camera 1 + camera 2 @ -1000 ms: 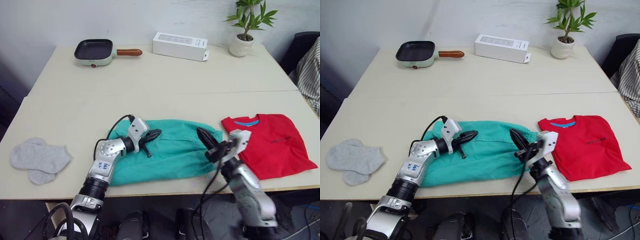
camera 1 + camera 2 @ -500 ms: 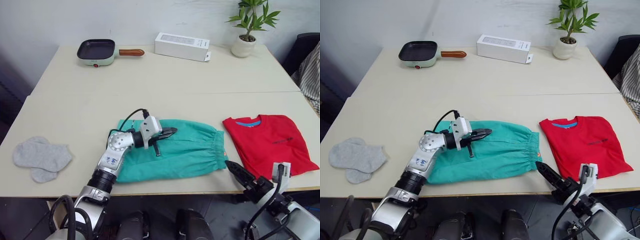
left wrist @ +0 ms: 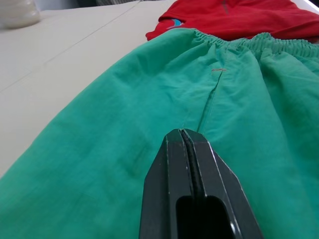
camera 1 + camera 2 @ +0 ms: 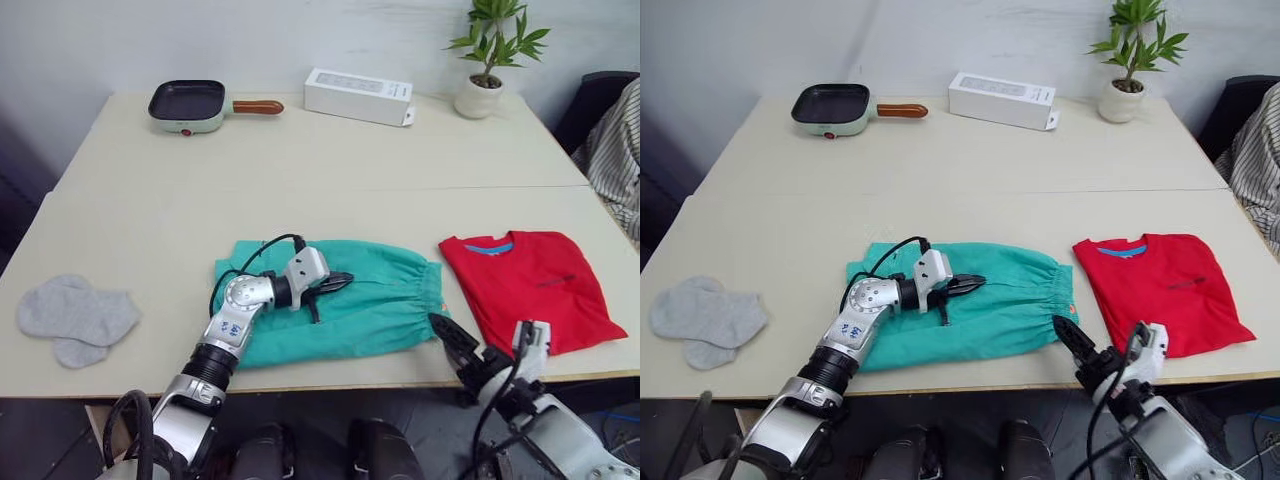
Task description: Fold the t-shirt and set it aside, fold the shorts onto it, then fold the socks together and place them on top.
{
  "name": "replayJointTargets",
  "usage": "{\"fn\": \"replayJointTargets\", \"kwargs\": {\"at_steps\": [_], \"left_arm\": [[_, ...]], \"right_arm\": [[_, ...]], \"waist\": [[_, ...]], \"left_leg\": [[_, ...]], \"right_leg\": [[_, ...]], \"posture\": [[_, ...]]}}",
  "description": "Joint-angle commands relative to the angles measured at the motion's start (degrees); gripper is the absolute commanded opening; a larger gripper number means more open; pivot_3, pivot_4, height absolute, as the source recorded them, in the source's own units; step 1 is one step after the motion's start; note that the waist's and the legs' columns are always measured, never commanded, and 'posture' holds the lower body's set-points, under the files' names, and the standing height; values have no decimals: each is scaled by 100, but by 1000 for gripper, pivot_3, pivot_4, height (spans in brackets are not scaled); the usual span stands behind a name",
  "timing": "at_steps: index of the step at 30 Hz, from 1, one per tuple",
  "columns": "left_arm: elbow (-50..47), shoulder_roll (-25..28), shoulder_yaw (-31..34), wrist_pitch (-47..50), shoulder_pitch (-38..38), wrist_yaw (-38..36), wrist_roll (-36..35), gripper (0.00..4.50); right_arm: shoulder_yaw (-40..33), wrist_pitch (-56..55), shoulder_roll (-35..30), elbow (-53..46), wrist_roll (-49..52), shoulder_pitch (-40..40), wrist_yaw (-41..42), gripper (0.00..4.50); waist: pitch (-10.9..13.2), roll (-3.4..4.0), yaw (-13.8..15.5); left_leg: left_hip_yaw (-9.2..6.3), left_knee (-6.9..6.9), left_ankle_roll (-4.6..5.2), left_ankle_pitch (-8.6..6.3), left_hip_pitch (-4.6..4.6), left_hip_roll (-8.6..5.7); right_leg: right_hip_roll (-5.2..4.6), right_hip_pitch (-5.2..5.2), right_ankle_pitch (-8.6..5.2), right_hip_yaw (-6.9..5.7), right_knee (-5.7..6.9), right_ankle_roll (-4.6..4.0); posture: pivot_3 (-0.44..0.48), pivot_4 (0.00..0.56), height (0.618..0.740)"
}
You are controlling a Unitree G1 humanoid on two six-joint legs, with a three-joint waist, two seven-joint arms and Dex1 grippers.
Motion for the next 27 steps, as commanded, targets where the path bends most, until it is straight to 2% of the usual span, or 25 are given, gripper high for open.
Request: {"fn": "replayJointTargets", "kwargs": {"at_steps": [1,8,12,19,21,27], "left_arm": [[4,40,-102,-139,24,-201,47,0],[259,52,-102,-197,-99,-390,62,0],[459,74,-34,-268,-200,-438,38,0],[323,205,162,-366,-281,-553,-124,0],[77,274,257,-280,-229,-546,-203,0],[-759,515,403,142,227,-430,-287,0]], "right_arm": [[574,190,240,438,-204,-191,-315,4452],[844,48,834,1010,-1061,-1087,-118,4452],[569,-351,1494,1427,-1246,-1502,-338,3168],[322,-880,1717,1289,-2049,-1664,153,727],[151,-1039,1736,1112,-2115,-1640,193,148],[-539,-1490,1403,523,-2241,-1700,388,54]], "waist": [[-10,-15,-52],[-24,-29,-79],[-27,-26,-77],[-26,-23,-60],[-25,-21,-43],[6,30,28]], "left_leg": [[0,-1,-5,0,1,4],[1,-4,-33,4,12,28],[1,-6,-38,5,13,29],[1,-9,-38,5,11,28],[1,-7,-37,6,9,25],[-2,-7,-39,7,-3,7]], "right_leg": [[3,0,-2,-2,1,-7],[19,-8,-20,-11,23,-53],[19,-10,-21,-12,28,-55],[17,-14,-21,-13,31,-55],[15,-14,-20,-13,30,-55],[-1,-20,-18,-11,29,-51]], "posture": [[0,150,740],[0,150,740],[0,150,740],[0,150,740],[0,150,740],[0,150,740]]}}
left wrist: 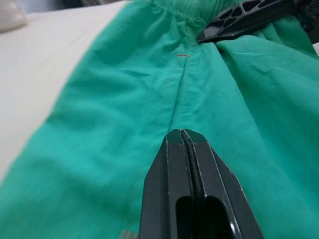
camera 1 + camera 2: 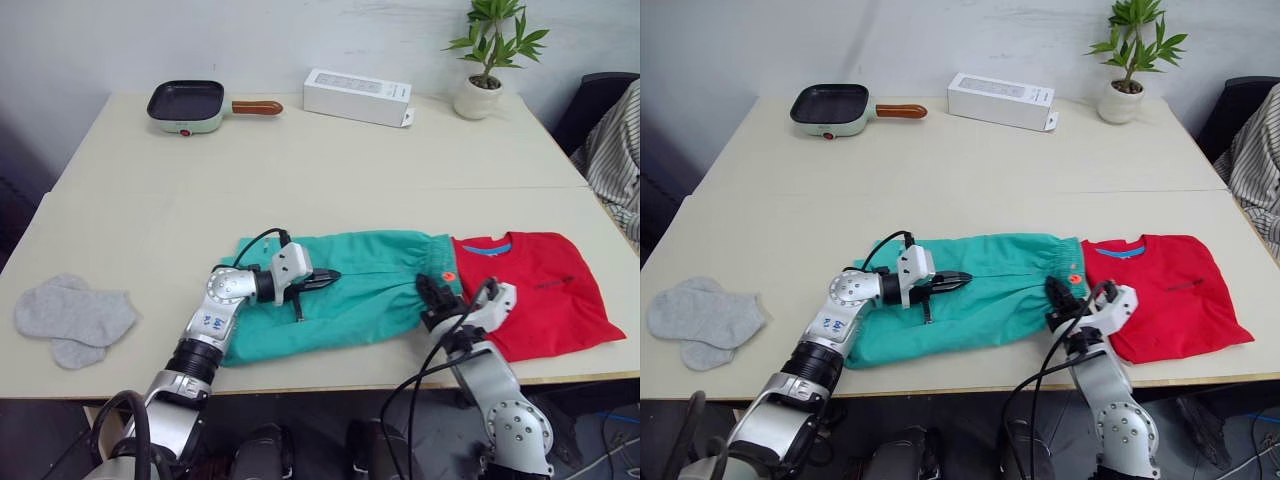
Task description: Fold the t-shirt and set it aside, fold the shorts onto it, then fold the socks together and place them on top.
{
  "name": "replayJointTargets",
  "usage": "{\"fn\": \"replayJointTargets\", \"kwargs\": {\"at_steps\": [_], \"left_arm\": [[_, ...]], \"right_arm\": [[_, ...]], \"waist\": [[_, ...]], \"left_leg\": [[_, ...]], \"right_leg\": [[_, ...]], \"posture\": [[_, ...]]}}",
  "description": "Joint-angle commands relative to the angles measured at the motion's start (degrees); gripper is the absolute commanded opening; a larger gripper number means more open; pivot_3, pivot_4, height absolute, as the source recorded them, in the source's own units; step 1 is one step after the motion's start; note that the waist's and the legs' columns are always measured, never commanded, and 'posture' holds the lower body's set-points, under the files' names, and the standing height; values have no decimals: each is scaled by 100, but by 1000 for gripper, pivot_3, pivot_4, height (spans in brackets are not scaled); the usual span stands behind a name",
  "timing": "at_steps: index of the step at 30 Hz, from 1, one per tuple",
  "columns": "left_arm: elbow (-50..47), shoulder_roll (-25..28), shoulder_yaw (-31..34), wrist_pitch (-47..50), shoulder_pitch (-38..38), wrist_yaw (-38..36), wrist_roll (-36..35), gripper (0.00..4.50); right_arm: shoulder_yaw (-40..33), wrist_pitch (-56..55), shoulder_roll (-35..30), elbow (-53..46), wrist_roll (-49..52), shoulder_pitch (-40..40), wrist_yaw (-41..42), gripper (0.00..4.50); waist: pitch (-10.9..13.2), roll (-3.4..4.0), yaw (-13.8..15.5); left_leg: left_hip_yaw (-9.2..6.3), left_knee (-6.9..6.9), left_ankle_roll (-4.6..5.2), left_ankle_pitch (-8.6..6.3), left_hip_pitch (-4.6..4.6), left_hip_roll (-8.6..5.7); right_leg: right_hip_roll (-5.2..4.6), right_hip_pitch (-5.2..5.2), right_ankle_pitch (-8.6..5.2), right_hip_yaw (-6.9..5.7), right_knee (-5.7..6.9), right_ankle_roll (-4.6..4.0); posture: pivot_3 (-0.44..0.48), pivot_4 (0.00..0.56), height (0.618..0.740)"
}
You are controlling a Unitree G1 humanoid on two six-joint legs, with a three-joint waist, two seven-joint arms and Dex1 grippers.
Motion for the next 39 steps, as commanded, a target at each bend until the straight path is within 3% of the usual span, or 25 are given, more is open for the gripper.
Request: {"fn": "replayJointTargets", "kwargs": {"at_steps": [1,6,12,18,23,29,30,35,39], "left_arm": [[-521,68,65,216,282,118,-110,0],[-777,95,107,455,538,371,-89,0],[-990,141,222,746,700,721,-79,0],[-1441,313,370,1072,1015,802,-196,0],[-1554,402,433,1129,1116,735,-282,0],[-1486,457,501,1139,1103,756,-311,0],[-1496,483,530,1136,1126,750,-326,0],[-2600,1154,1131,1582,1778,58,-1256,0],[-3022,1964,1883,2279,2333,-204,-1844,0]], "right_arm": [[-729,-358,-302,-540,115,-140,135,54],[-603,208,-1117,-800,-120,-396,156,54],[1031,1326,-1568,-1284,-1434,-1566,-548,54],[2381,1949,-1063,-1278,-2166,-2102,-532,54],[2598,2252,-768,-856,-2436,-2126,-249,54],[2900,2551,-546,-454,-2548,-2466,648,54],[2832,2583,-516,-423,-2538,-2503,744,771],[2249,3290,-1025,-623,-1975,-2791,1490,2401],[1410,4076,-1653,-685,-226,-2855,2518,3867]], "waist": [[12,20,17],[21,33,10],[35,55,-84],[35,55,-63],[35,54,-55],[35,54,-79],[35,54,-79],[42,53,-131],[49,56,-106]], "left_leg": [[1,1,-5,2,-3,-4],[5,0,-4,-2,-3,-4],[7,-12,-7,13,-1,11],[-2,-24,-58,39,-4,13],[3,-5,-30,24,-8,2],[3,-13,-32,24,-6,6],[3,-14,-36,24,-6,9],[5,-19,-44,22,-6,15],[1,-17,-33,15,-5,13]], "right_leg": [[-2,-2,1,1,0,2],[3,-4,1,1,-2,4],[11,-16,-2,-1,8,-3],[16,-28,-14,-18,31,-22],[7,-16,-5,-16,18,-7],[7,-19,-4,-16,16,-6],[10,-21,-5,-17,19,-8],[13,-27,-9,-18,24,-14],[8,-23,-10,-17,17,-15]], "posture": [[0,150,740],[0,150,740],[0,150,740],[0,150,740],[0,150,740],[0,150,740],[0,150,740],[0,150,740],[0,150,740]]}}
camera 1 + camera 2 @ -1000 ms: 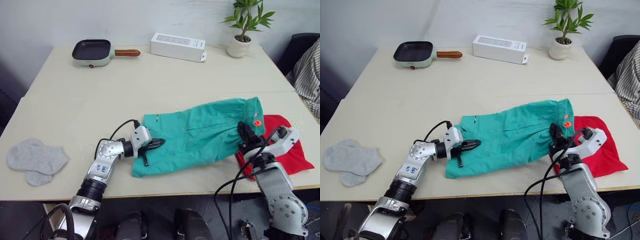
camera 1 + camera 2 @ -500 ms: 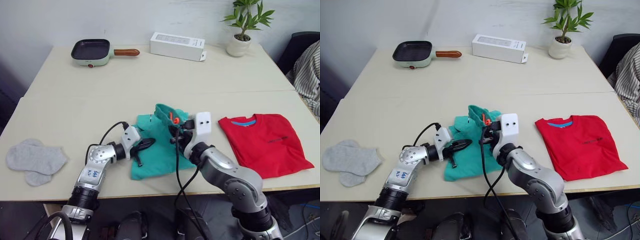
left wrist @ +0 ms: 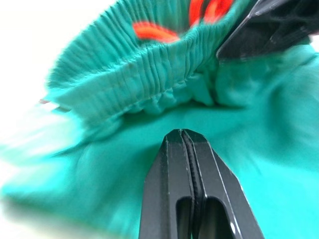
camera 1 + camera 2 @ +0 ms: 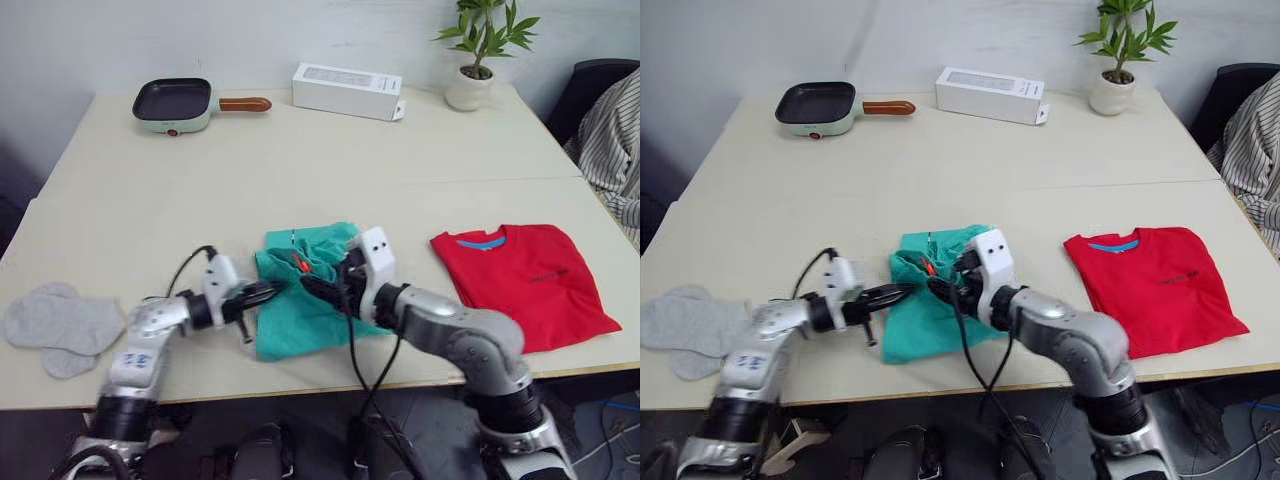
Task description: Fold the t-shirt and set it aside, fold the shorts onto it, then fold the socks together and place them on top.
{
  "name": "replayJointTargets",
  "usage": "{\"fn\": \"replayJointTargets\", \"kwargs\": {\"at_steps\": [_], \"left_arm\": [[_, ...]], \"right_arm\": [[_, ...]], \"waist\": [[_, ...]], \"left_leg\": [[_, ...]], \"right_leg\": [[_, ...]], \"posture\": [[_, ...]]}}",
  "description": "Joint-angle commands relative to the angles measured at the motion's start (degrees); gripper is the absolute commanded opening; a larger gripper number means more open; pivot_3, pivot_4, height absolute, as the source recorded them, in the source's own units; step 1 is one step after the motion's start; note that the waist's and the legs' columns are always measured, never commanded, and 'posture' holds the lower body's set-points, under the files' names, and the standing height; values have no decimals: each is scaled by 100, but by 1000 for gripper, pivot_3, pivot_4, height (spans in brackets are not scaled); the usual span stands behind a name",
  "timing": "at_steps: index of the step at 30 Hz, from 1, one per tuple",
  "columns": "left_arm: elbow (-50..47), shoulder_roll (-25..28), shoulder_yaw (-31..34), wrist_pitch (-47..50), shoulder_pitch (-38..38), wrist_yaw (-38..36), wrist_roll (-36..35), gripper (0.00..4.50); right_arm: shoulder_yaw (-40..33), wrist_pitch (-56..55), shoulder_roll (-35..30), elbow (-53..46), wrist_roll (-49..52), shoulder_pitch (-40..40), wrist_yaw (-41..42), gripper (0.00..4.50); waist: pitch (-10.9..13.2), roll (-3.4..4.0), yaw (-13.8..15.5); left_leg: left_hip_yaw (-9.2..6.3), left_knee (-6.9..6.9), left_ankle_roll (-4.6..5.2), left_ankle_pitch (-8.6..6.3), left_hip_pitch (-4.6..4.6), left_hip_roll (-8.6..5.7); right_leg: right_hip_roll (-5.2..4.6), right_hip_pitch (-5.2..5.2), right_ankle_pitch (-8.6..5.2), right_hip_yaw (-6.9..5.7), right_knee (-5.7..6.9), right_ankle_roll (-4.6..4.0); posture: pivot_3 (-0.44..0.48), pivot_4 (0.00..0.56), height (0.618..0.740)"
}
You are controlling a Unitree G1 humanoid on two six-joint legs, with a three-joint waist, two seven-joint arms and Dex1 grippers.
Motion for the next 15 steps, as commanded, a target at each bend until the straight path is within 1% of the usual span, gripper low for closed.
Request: {"fn": "replayJointTargets", "kwargs": {"at_steps": [1,2,4,5,6,7,8,10,12,15], "left_arm": [[-478,495,598,525,302,-234,-557,0],[-458,641,716,695,322,-204,-605,0],[-405,768,966,1057,208,-135,-877,0],[-413,759,1025,1152,74,-111,-1002,0],[-431,736,1043,1204,-22,-103,-1079,0],[-499,670,973,1262,-184,-81,-1140,0],[-564,583,839,1300,-353,-64,-1160,0],[-584,356,489,1254,-712,-32,-1045,0],[-358,-69,-6,1084,-1196,81,-741,0],[61,-635,-708,724,-1713,200,-208,0]], "right_arm": [[-682,448,-333,-293,1488,-74,907,4210],[-873,475,-524,-274,1847,-91,1287,4461],[-1311,261,-777,-160,2278,-148,2088,4461],[-1501,125,-845,8,2358,-212,2343,4334],[-1597,32,-878,137,2369,-255,2478,4047],[-1582,-159,-947,312,2085,-309,2676,3757],[-1451,-479,-1041,484,1583,-357,2933,3407],[-1012,-1405,-1185,949,351,-444,3407,2690],[-546,-2721,-1064,1850,-925,-680,3739,1959],[-16,-4217,-875,3073,-2120,-1063,4478,920]], "waist": [[6,2,19],[8,6,29],[17,5,71],[19,2,81],[21,0,93],[21,-1,100],[21,-1,105],[20,-3,137],[20,-3,141],[22,-6,139]], "left_leg": [[-2,-1,13,-9,0,1],[-3,-2,19,-12,0,1],[-5,-1,21,-14,0,0],[-7,1,22,-14,0,-1],[-8,4,24,-15,0,-1],[-8,4,24,-15,-1,-2],[-7,4,22,-16,0,-3],[-4,6,2,-28,1,-8],[7,6,-10,-20,0,-12],[26,6,-1,7,0,-18]], "right_leg": [[0,0,0,0,-2,0],[0,0,0,0,-2,-1],[-1,2,-1,-2,-4,-1],[-1,4,0,-3,-4,-1],[-2,6,0,-4,-5,0],[-3,9,1,-5,-9,2],[-3,11,2,-5,-14,3],[-5,14,5,-4,-15,6],[-2,13,7,-3,-17,11],[17,6,13,-12,-13,22]], "posture": [[0,150,740],[0,150,740],[0,150,740],[0,150,740],[0,150,740],[0,150,740],[0,150,740],[0,150,740],[0,150,740],[0,150,740]]}}
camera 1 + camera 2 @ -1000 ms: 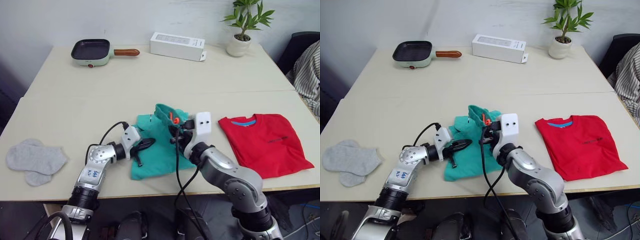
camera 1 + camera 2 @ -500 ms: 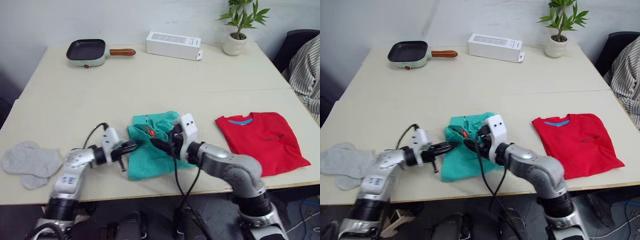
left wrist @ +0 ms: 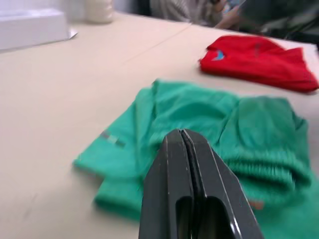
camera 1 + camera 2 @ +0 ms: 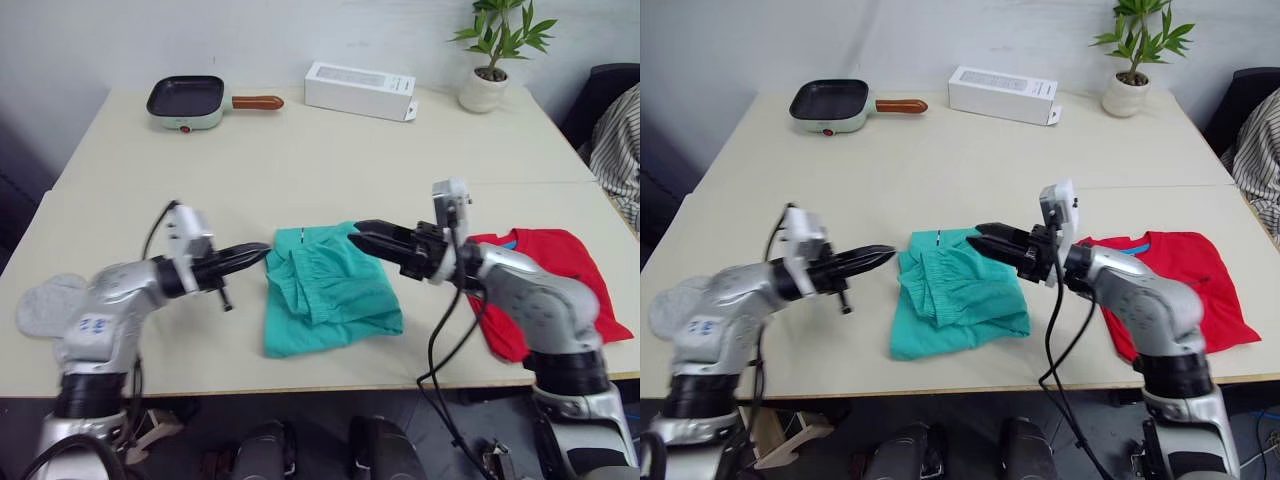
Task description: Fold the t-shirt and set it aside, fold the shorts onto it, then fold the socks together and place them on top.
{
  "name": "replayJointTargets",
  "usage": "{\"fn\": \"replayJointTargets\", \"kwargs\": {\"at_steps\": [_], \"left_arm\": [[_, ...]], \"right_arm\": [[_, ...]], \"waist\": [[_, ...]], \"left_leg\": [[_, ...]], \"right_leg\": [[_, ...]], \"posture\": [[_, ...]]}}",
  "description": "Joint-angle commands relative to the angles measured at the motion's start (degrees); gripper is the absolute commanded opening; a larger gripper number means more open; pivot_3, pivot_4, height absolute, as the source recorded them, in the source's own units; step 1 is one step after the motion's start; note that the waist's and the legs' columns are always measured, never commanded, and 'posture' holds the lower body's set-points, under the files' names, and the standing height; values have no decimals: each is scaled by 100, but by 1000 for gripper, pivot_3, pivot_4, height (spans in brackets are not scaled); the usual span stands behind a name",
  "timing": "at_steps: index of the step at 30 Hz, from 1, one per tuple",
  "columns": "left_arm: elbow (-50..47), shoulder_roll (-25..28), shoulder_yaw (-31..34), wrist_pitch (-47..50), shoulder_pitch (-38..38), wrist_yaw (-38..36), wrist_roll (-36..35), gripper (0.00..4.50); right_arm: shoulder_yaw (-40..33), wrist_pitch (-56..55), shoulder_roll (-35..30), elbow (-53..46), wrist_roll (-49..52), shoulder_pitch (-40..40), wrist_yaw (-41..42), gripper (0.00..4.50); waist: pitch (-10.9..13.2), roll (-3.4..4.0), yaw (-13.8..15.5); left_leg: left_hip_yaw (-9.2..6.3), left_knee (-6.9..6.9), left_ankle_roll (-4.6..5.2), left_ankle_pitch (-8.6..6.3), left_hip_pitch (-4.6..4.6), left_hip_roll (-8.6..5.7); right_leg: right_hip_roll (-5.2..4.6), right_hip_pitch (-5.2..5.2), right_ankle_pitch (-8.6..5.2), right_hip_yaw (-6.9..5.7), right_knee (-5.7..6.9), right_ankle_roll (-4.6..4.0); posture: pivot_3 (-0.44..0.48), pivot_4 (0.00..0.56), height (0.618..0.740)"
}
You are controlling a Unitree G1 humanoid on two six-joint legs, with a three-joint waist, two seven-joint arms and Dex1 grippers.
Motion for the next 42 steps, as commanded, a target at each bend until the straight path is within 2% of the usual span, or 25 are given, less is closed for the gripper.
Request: {"fn": "replayJointTargets", "kwargs": {"at_steps": [1,2,3,6,8,14,16,19,22,26,30,36,42], "left_arm": [[404,-508,-748,-466,-383,129,566,0],[521,-661,-926,-543,-428,139,679,0],[668,-794,-1057,-661,-450,168,799,0],[1173,-998,-1309,-1089,-337,363,1238,0],[1272,-925,-1439,-1393,-24,330,1462,0],[789,-672,-1442,-1532,791,482,1704,0],[734,-618,-1429,-1584,900,518,1759,0],[736,-641,-1372,-1680,946,618,1770,0],[817,-675,-1341,-1869,880,663,1788,0],[886,-692,-1208,-2040,693,665,1691,0],[831,-811,-894,-1966,454,815,1418,0],[1135,-877,-954,-1793,266,861,1592,0],[1367,-891,-980,-1802,185,839,1647,0]], "right_arm": [[630,-1911,128,1188,-1399,-403,1085,582],[831,-2393,148,1577,-1734,-494,1402,190],[951,-2713,203,1941,-1945,-595,1659,36],[1171,-3584,383,2900,-2388,-866,2347,36],[1233,-4024,558,3477,-2668,-1062,2519,36],[948,-4501,1057,5263,-3060,-1761,2401,36],[769,-4565,1160,5810,-3144,-2003,2084,36],[450,-4452,1202,6469,-3199,-2327,1652,36],[53,-4392,1117,6684,-3064,-2504,1602,36],[-420,-4080,897,6022,-2605,-2337,2520,36],[-214,-3605,593,4165,-2424,-1233,3274,36],[57,-3486,429,2279,-2572,363,3035,36],[-91,-2856,284,821,-2238,1144,2540,36]], "waist": [[2,0,-5],[2,0,-43],[2,0,-71],[3,-1,-123],[5,1,-142],[5,4,-216],[5,5,-222],[4,8,-231],[4,8,-231],[6,10,-230],[7,12,-199],[8,14,-109],[9,14,-88]], "left_leg": [[6,2,2,1,1,-3],[12,1,2,2,0,-1],[16,2,2,4,1,3],[25,3,0,2,1,16],[25,1,-8,6,2,28],[15,20,-17,12,22,35],[2,15,-19,12,22,27],[-2,11,-20,12,23,20],[-3,8,-21,11,23,19],[-3,8,-20,12,21,18],[-10,7,-18,11,17,19],[-8,9,-16,8,14,13],[-13,11,-18,7,15,15]], "right_leg": [[19,-3,1,-14,6,1],[23,-6,1,-19,3,3],[33,-4,4,-17,19,7],[52,-5,4,-8,14,8],[63,-8,4,-7,11,7],[43,0,-4,33,27,-8],[-4,1,-6,32,33,-14],[-16,1,-6,28,38,-17],[-16,1,-7,25,38,-17],[-16,1,-7,24,36,-17],[-16,1,-6,17,35,-17],[-17,2,-6,12,32,-16],[-18,2,-6,12,31,-16]], "posture": [[0,150,740],[0,150,740],[0,150,740],[0,150,740],[0,150,740],[0,150,740],[0,150,740],[0,150,740],[0,150,740],[0,150,740],[0,150,740],[0,150,740],[0,150,740]]}}
